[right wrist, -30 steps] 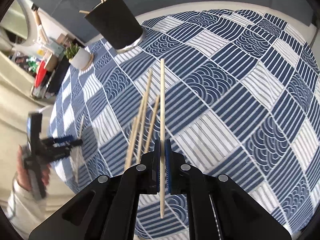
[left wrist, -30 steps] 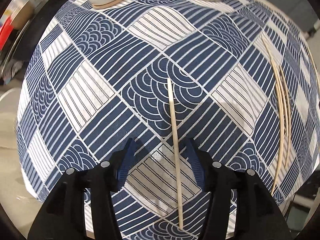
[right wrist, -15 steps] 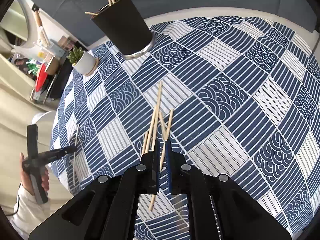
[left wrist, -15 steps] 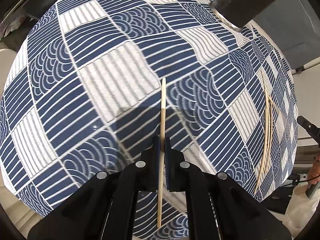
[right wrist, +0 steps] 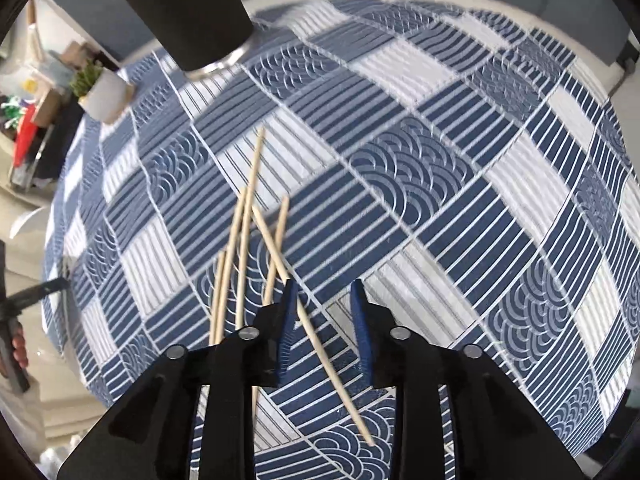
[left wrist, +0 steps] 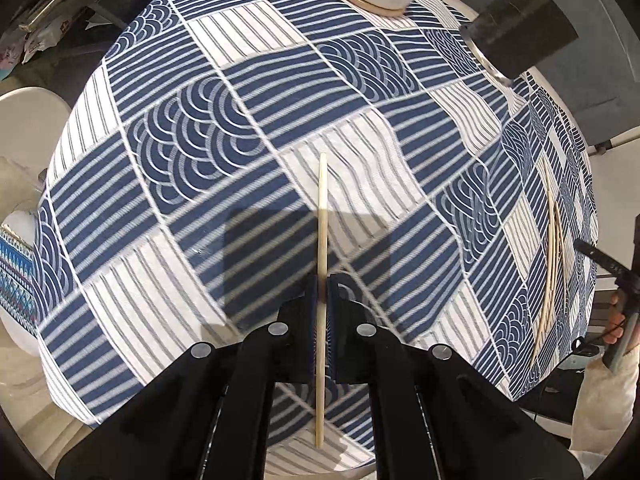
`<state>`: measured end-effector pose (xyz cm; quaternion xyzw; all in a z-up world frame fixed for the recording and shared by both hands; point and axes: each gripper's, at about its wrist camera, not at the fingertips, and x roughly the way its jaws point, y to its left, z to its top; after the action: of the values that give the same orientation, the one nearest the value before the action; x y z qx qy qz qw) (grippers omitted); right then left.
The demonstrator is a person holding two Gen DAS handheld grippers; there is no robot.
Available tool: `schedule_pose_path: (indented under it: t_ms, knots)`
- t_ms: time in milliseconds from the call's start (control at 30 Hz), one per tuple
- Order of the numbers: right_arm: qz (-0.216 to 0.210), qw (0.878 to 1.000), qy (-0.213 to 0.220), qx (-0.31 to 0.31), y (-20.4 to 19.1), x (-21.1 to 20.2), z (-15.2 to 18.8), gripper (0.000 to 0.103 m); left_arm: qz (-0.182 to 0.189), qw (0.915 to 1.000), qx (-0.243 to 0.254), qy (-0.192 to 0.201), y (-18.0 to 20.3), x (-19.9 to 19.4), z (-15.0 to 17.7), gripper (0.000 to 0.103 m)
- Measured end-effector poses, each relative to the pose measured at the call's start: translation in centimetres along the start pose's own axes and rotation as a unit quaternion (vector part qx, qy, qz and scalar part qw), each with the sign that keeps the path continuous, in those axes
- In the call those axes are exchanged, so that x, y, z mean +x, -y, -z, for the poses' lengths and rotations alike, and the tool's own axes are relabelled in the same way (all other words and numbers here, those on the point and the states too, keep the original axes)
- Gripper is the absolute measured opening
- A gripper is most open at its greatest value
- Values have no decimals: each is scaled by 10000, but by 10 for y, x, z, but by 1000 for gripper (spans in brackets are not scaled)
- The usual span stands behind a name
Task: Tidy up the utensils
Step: 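Lift the held sticks upright and carry both grippers over the black cup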
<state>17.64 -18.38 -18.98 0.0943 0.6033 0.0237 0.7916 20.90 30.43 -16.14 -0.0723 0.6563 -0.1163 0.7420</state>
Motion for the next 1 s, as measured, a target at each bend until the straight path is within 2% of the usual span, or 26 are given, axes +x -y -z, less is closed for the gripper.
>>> schedule_pose_path:
  t_ms: [67, 200, 267, 367, 467, 600, 667, 767, 1000]
  knots:
    - [51, 10000, 34, -78, -7, 3, 4, 28, -1, 10000, 0, 50, 0, 2, -5, 5]
    - [708, 9969, 96, -322, -19, 15, 8, 28, 88, 9999, 146, 27, -7, -2, -14, 5]
    - [751, 9966, 199, -262, -20, 15, 9, 27, 140, 9996, 233, 15, -7, -1, -21, 5]
    - [734, 9970, 257, -12, -13, 14, 10, 7, 268, 9989, 377, 6, -8, -1, -29, 5]
    - [726, 9963, 305, 351, -4, 7, 12, 5, 431, 9976, 539, 11, -10, -5, -39, 5]
    - [569, 9948, 614, 573, -5, -14, 13, 5, 578, 9950, 817, 38, -5, -5, -57, 5]
    - [487, 9934, 838, 615, -12, -29, 11, 5, 798, 9929, 883, 54, -4, -6, -66, 5]
    - [267, 9896, 1277, 599, -31, -52, 3, 5, 924, 9901, 1049, 156, 0, -11, -74, 5]
    - [-272, 9733, 2228, 470, -76, -102, -34, 5, 1428, 9824, 1155, 346, 16, -24, -107, 5]
